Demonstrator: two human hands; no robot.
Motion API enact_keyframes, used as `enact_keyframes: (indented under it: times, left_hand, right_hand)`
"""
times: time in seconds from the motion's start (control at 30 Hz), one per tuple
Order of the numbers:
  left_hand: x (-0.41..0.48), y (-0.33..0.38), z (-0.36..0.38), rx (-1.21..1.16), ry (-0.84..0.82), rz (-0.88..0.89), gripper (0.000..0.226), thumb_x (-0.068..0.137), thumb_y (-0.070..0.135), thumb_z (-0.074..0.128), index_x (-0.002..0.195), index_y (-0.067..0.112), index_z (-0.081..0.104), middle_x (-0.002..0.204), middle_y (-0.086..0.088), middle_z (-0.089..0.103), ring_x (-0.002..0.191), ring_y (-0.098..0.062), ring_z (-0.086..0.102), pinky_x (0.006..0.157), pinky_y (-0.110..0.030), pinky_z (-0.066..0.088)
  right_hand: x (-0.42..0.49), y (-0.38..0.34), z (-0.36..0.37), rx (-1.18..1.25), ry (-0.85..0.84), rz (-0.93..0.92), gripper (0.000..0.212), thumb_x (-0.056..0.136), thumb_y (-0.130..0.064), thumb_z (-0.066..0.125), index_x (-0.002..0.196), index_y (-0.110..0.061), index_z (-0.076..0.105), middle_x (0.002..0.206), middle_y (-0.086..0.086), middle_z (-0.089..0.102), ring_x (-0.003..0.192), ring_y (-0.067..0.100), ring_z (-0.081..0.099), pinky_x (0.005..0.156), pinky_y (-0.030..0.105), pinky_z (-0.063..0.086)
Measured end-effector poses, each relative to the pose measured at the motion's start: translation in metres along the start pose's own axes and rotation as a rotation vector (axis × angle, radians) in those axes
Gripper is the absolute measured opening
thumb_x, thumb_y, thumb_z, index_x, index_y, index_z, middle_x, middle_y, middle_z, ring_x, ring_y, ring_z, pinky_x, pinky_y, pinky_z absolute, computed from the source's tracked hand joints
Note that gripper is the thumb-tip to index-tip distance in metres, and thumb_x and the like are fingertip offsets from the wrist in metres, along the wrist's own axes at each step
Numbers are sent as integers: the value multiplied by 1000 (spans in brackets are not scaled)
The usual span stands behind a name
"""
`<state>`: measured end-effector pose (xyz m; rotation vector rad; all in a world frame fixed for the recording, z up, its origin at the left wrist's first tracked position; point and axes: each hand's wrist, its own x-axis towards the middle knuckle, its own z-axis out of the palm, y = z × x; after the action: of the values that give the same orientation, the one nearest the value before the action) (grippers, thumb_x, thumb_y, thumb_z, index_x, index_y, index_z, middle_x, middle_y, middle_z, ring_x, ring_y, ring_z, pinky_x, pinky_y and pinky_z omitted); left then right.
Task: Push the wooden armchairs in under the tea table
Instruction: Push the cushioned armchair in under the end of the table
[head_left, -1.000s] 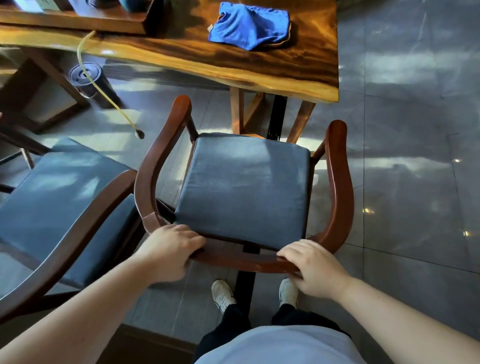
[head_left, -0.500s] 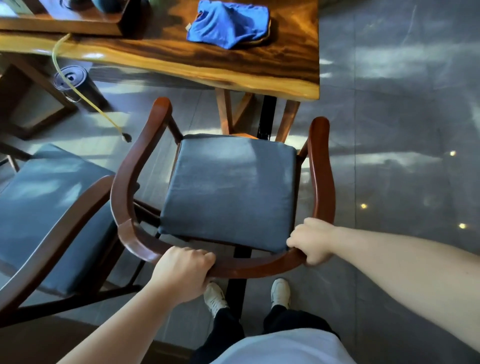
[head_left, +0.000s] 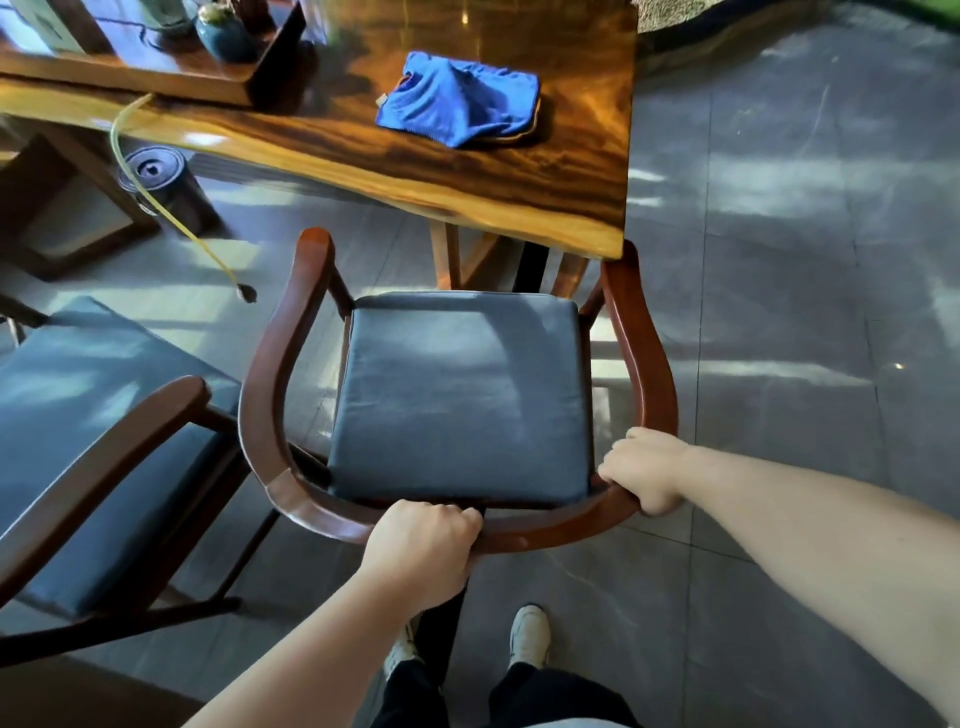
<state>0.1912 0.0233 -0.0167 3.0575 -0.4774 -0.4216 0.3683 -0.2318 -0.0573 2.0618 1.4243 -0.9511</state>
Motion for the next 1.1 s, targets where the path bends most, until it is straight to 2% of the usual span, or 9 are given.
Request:
enact_keyframes:
  times: [0.1, 0.17, 0.33, 0.43, 0.5, 0.57, 0.7, 0.9, 1.1]
  left_hand:
    - [0, 1, 5, -64, -4, -27, 24, 77, 45, 58, 75, 22, 50, 71, -2, 65, 62, -31, 63, 49, -33, 34]
    - [-1, 1, 5, -92, -8, -45, 23, 81, 45, 53, 83, 22, 49, 80, -1, 66, 73, -30, 62, 54, -35, 36]
    - [-22, -24, -1, -103, -2, -33, 23, 68, 34, 62, 87, 23, 56, 80, 4, 66, 76, -26, 62, 59, -34, 50]
    - [-43, -57, 4, -90, -30, -88, 25, 64, 29, 71, 86, 22, 60, 80, 6, 68, 78, -24, 64, 61, -34, 53]
    - [-50, -77, 6, -122, -31, -68, 24, 69, 35, 71, 86, 22, 62, 81, 6, 69, 80, -24, 66, 64, -34, 54]
    - [-47, -89, 5, -110, -84, -23, 26, 78, 47, 60, 95, 26, 62, 88, 9, 70, 85, -21, 65, 67, -34, 52]
    - [-36, -104, 7, 56, -171, 69, 37, 86, 59, 40, 107, 31, 52, 100, 11, 67, 87, -19, 64, 66, -34, 46]
    - [-26, -158, -9, 74, -210, 59, 30, 82, 57, 44, 100, 34, 51, 92, 12, 67, 81, -18, 64, 67, -35, 50]
    - [-9, -224, -19, 99, -228, 19, 34, 79, 61, 49, 98, 33, 53, 92, 8, 68, 83, -20, 64, 72, -38, 51]
  right_hand:
    - [1, 1, 4, -3, 26, 5, 15, 71, -21, 61, 85, -22, 54, 88, 0, 62, 86, 24, 59, 81, 37, 44]
    - [-2, 0, 4, 3, 56, 14, 18, 72, -21, 62, 88, -20, 53, 91, 1, 61, 89, 24, 58, 82, 37, 44]
    - [-17, -25, -5, 195, 241, -64, 41, 69, -22, 66, 108, -21, 54, 103, 2, 58, 96, 23, 53, 88, 40, 43]
    - [-20, -62, -10, 426, 423, -112, 38, 71, -22, 68, 108, -23, 57, 104, -2, 61, 96, 20, 55, 89, 38, 44]
    - [-16, -88, -10, 566, 536, -103, 35, 75, -23, 68, 109, -22, 60, 107, -3, 65, 99, 19, 58, 89, 38, 46]
    - [-13, -105, -7, 596, 618, -33, 36, 78, -26, 68, 113, -21, 63, 111, -4, 68, 102, 21, 60, 86, 38, 48]
    - [-12, -113, -3, 578, 781, 83, 30, 73, -24, 72, 102, -21, 67, 97, -3, 72, 86, 25, 65, 75, 39, 51]
    - [13, -131, -42, 605, 816, 162, 22, 78, -35, 68, 96, -22, 64, 90, -3, 70, 80, 27, 64, 70, 37, 49]
    - [52, -146, -89, 657, 764, 210, 25, 86, -39, 64, 103, -21, 60, 101, -1, 68, 91, 27, 61, 75, 40, 50]
